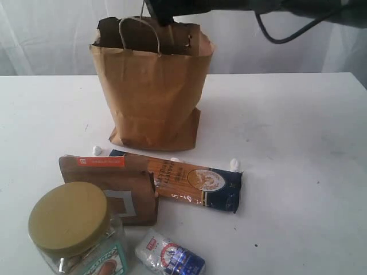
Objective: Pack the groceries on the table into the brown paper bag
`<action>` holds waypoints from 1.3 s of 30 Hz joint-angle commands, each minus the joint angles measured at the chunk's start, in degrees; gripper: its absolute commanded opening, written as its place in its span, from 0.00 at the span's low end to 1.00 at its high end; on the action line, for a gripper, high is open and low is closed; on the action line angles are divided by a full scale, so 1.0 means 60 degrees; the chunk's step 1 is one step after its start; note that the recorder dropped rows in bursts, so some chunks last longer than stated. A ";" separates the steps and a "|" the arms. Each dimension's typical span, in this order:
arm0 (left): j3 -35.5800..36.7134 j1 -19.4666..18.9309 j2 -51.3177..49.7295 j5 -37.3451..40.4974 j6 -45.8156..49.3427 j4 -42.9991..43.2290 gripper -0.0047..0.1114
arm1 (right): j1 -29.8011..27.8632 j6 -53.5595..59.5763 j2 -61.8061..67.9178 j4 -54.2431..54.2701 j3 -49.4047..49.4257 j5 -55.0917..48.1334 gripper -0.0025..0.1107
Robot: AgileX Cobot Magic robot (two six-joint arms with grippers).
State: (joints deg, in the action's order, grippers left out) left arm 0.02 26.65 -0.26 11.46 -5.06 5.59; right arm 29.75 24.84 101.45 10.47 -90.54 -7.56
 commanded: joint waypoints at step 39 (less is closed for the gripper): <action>-0.0003 -0.0006 0.0044 0.0019 -0.0008 -0.0010 0.04 | -0.0033 -0.0254 0.0478 0.0000 0.1039 -1.0400 0.87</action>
State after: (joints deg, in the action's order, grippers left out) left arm 0.02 26.65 -0.26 11.46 -5.06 5.59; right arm 29.75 24.58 102.74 10.36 -86.30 -69.57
